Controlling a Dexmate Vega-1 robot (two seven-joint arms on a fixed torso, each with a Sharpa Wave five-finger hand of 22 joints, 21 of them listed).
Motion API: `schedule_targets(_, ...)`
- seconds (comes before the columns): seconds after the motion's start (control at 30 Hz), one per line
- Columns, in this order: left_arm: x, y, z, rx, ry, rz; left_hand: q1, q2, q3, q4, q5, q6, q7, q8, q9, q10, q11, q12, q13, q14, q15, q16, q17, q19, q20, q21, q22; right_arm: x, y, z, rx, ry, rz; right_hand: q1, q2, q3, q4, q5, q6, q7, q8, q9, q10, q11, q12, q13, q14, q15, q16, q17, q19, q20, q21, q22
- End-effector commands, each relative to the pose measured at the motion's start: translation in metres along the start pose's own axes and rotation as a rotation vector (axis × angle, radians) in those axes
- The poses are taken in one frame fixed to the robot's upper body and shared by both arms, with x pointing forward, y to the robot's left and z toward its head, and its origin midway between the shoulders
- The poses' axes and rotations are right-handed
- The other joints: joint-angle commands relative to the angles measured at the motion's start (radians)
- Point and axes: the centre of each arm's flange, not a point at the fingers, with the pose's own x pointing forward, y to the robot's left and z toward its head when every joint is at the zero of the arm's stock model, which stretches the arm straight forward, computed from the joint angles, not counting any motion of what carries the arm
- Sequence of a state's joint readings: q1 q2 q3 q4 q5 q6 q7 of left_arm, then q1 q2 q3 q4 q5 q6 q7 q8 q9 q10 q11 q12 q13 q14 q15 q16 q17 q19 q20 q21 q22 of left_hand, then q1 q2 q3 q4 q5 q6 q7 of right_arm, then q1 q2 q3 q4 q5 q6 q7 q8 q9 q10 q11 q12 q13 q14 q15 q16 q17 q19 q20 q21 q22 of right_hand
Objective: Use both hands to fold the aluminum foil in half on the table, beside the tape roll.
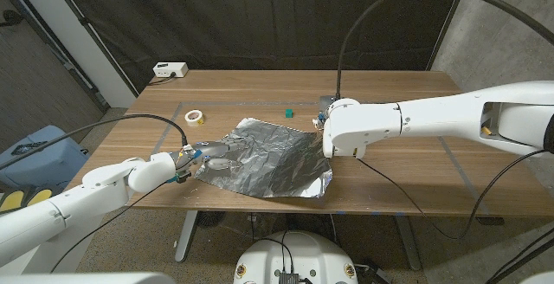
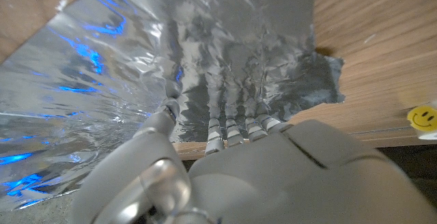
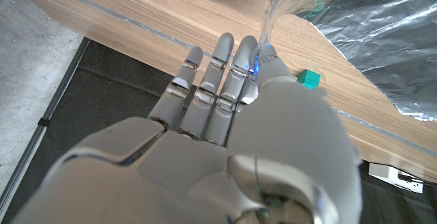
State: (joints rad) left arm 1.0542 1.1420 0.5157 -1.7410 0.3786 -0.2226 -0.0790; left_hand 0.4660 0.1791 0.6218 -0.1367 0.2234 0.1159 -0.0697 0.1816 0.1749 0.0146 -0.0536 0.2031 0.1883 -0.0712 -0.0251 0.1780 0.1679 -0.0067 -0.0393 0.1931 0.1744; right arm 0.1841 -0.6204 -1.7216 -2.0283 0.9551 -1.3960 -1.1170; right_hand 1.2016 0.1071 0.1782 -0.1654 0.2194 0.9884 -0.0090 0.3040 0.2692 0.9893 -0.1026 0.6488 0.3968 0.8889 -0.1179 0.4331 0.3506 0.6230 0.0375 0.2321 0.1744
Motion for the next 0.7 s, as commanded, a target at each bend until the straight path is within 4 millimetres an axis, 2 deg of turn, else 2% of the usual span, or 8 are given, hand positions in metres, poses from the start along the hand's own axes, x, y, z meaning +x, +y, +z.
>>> schedule_targets(0.03,0.001,-0.001,0.0,-0.007,-0.002,-0.008,0.013,-0.003,0.004,-0.005,0.002,0.012,0.001,0.003,0.003,0.003,-0.006,0.007,0.002,0.007,0.001,0.003,0.001,0.027,0.003,0.01,0.002,-0.001,-0.013,0.005,-0.012,-0.019,-0.019,0.011,0.0,0.007,0.004,-0.001,0.007,0.0,-0.005,0.002,0.009,0.002,0.008,0.002,0.008,-0.078,0.005,0.002,0.007,0.008,-0.001,0.003)
schedule_targets(0.7,0.002,-0.002,0.001,-0.014,-0.006,-0.019,0.018,-0.003,0.0,-0.005,0.001,0.018,0.001,0.005,0.003,0.008,-0.001,0.008,0.002,0.012,0.005,0.003,0.001,0.03,0.006,0.009,0.002,0.0,-0.033,0.017,-0.008,-0.039,-0.056,0.023,0.003,0.006,0.006,-0.008,0.014,0.002,-0.008,0.003,0.014,0.002,0.012,0.001,0.013,-0.078,0.007,0.004,0.013,0.013,-0.004,0.003)
